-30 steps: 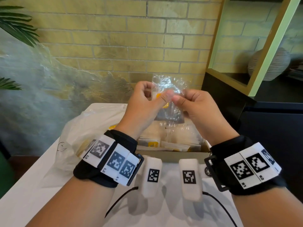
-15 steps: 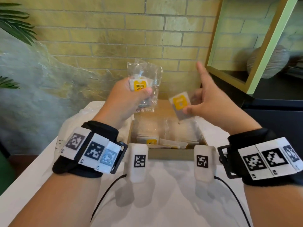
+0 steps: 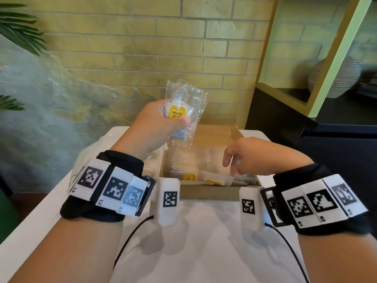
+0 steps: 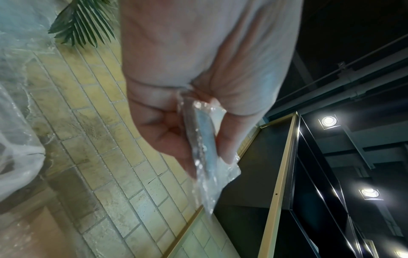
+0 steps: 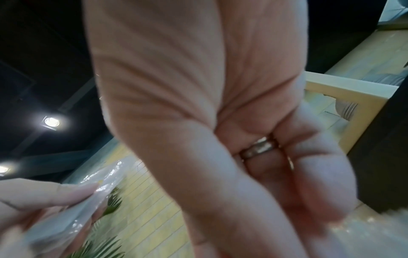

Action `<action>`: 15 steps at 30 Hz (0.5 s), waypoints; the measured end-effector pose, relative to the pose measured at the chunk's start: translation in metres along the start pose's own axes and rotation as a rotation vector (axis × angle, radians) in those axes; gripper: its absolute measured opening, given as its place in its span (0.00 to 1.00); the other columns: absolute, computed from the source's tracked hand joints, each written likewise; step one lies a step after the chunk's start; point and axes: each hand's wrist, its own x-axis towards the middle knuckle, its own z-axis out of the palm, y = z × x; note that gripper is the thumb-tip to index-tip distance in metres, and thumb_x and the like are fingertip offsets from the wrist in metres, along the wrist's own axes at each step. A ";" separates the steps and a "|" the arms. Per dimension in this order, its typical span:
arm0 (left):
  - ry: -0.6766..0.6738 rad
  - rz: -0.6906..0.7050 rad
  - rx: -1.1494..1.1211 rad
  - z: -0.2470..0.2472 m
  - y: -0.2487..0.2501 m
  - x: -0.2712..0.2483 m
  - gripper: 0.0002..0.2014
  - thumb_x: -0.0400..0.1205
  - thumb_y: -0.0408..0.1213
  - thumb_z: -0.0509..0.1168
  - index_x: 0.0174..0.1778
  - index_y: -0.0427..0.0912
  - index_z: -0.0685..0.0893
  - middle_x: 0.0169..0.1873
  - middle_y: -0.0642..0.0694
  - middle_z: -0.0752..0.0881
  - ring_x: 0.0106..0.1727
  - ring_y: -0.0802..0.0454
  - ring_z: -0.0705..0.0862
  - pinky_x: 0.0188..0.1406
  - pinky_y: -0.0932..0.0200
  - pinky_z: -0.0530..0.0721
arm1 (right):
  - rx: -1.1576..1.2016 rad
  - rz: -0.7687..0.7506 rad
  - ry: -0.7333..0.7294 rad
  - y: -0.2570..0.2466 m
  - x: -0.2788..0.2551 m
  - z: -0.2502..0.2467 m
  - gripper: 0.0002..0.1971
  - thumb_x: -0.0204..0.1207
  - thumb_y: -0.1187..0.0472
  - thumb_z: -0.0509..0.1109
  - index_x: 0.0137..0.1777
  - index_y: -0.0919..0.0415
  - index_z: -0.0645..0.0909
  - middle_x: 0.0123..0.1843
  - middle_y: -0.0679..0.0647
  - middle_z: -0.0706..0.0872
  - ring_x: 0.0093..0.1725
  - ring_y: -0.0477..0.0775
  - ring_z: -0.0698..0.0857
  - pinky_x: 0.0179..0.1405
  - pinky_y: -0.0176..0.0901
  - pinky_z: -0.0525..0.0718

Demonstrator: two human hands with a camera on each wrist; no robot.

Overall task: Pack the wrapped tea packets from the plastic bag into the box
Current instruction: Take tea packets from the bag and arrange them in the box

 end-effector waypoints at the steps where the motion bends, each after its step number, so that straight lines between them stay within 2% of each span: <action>1: -0.002 -0.003 0.006 0.000 0.000 0.000 0.04 0.77 0.37 0.70 0.40 0.50 0.83 0.45 0.39 0.88 0.44 0.48 0.84 0.57 0.41 0.83 | 0.001 0.005 -0.003 0.000 0.000 0.001 0.15 0.74 0.72 0.63 0.47 0.50 0.82 0.39 0.44 0.88 0.45 0.49 0.85 0.49 0.40 0.83; 4: -0.006 -0.007 0.011 -0.001 -0.001 0.001 0.05 0.78 0.36 0.70 0.40 0.51 0.83 0.41 0.46 0.88 0.42 0.52 0.84 0.54 0.47 0.84 | 0.002 0.011 -0.013 0.000 -0.001 0.002 0.13 0.72 0.70 0.67 0.46 0.49 0.82 0.45 0.46 0.87 0.47 0.49 0.84 0.48 0.39 0.81; 7: -0.032 -0.013 0.018 -0.002 -0.001 0.000 0.05 0.78 0.35 0.69 0.41 0.51 0.83 0.40 0.49 0.88 0.41 0.54 0.85 0.50 0.54 0.85 | -0.038 0.014 -0.106 -0.003 -0.001 0.003 0.15 0.68 0.70 0.68 0.46 0.48 0.83 0.47 0.45 0.85 0.49 0.50 0.83 0.49 0.39 0.81; 10: -0.075 -0.028 0.057 -0.002 0.000 -0.001 0.03 0.78 0.36 0.69 0.43 0.49 0.83 0.45 0.43 0.89 0.45 0.51 0.86 0.53 0.50 0.85 | -0.081 0.023 -0.202 -0.007 -0.003 0.005 0.14 0.68 0.67 0.69 0.47 0.46 0.83 0.47 0.44 0.80 0.52 0.51 0.81 0.55 0.43 0.81; 12: -0.093 -0.041 0.068 -0.002 0.001 -0.002 0.02 0.78 0.36 0.70 0.43 0.47 0.84 0.43 0.43 0.88 0.44 0.50 0.86 0.56 0.45 0.84 | -0.080 0.027 -0.205 -0.009 -0.004 0.005 0.14 0.69 0.66 0.69 0.49 0.45 0.82 0.49 0.44 0.78 0.54 0.51 0.78 0.57 0.43 0.79; 15: -0.102 -0.046 0.079 -0.001 0.002 -0.003 0.03 0.78 0.35 0.70 0.42 0.48 0.84 0.41 0.43 0.88 0.44 0.49 0.85 0.57 0.42 0.83 | -0.120 0.028 -0.167 -0.007 0.000 0.005 0.15 0.72 0.68 0.67 0.53 0.51 0.85 0.50 0.47 0.80 0.51 0.51 0.79 0.50 0.38 0.78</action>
